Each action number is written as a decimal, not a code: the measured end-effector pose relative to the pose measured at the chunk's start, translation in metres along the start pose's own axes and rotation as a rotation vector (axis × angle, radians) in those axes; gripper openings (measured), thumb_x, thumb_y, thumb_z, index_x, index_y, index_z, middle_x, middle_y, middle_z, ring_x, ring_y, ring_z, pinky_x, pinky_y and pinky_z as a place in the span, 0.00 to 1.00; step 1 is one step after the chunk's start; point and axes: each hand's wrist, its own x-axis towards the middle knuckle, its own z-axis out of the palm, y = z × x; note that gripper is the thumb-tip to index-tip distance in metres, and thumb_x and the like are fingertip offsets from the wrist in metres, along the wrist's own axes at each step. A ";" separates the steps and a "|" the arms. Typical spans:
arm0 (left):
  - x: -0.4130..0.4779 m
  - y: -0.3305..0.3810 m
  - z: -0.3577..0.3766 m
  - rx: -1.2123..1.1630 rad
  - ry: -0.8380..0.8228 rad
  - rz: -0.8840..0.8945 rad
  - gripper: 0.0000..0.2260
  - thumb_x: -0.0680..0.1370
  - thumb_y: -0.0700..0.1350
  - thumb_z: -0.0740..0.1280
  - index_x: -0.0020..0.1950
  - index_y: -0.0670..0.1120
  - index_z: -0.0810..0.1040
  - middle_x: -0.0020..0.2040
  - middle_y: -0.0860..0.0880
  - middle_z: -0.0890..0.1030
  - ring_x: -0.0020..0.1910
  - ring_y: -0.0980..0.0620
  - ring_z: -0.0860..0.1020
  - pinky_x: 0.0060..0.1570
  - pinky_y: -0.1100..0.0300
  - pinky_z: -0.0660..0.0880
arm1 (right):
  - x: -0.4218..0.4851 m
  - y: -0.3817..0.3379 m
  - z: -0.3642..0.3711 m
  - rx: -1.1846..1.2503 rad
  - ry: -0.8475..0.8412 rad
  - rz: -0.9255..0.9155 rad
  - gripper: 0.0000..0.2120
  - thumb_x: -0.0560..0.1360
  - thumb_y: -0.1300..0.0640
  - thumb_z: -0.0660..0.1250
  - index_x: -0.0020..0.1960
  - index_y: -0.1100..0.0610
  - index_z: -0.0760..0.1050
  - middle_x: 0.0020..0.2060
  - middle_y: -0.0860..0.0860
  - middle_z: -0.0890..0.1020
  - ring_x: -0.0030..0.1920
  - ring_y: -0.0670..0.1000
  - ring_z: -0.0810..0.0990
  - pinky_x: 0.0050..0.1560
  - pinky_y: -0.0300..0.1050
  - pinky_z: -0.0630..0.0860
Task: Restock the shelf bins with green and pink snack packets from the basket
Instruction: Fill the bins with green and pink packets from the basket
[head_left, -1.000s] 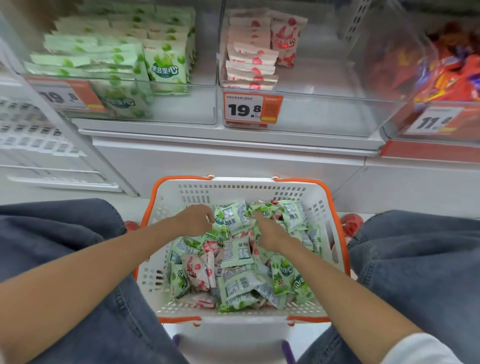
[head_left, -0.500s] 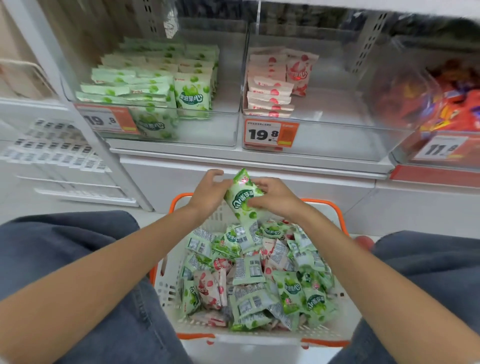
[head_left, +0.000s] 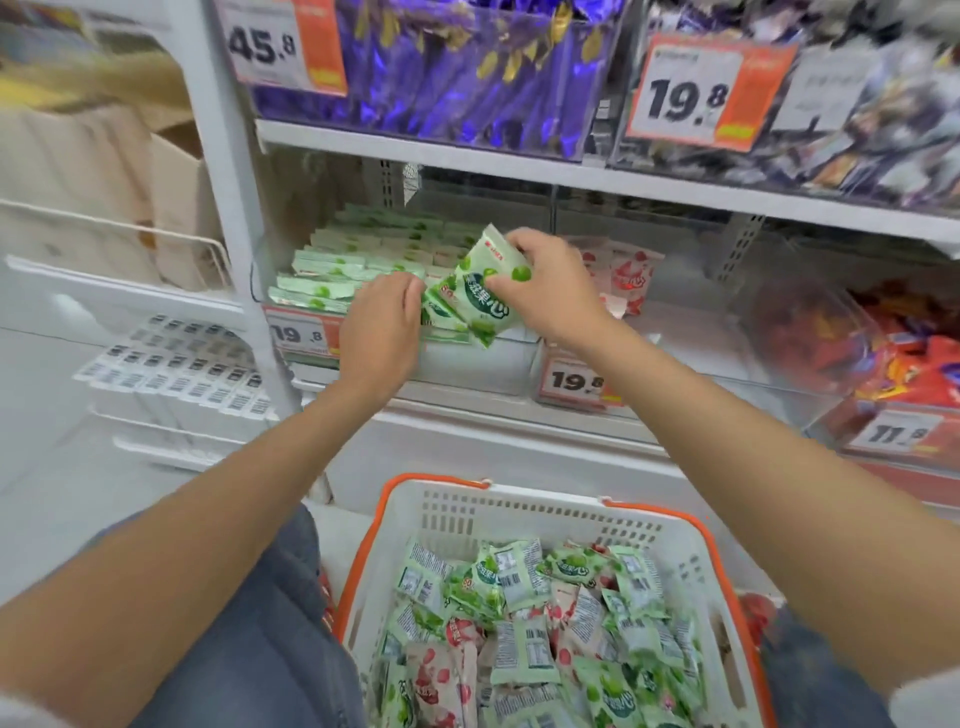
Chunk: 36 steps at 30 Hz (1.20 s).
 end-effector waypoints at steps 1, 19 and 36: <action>0.009 -0.009 -0.001 0.114 0.018 0.037 0.17 0.83 0.48 0.51 0.35 0.47 0.67 0.34 0.49 0.69 0.39 0.43 0.71 0.39 0.48 0.70 | 0.016 0.000 0.003 -0.058 -0.009 -0.018 0.06 0.72 0.58 0.71 0.48 0.54 0.77 0.39 0.46 0.78 0.40 0.48 0.75 0.36 0.43 0.66; 0.022 -0.054 0.030 0.354 -0.042 -0.001 0.16 0.84 0.48 0.52 0.58 0.46 0.78 0.60 0.47 0.76 0.58 0.45 0.72 0.59 0.50 0.62 | 0.082 0.056 0.099 -0.061 -0.134 0.548 0.47 0.65 0.52 0.80 0.74 0.58 0.57 0.69 0.59 0.66 0.70 0.60 0.66 0.68 0.53 0.69; 0.023 -0.057 0.034 0.370 -0.048 0.005 0.18 0.84 0.49 0.50 0.60 0.46 0.78 0.63 0.48 0.75 0.60 0.45 0.72 0.61 0.49 0.61 | 0.085 0.048 0.111 -0.063 -0.373 0.705 0.34 0.71 0.53 0.76 0.70 0.65 0.65 0.66 0.56 0.74 0.65 0.56 0.75 0.58 0.43 0.73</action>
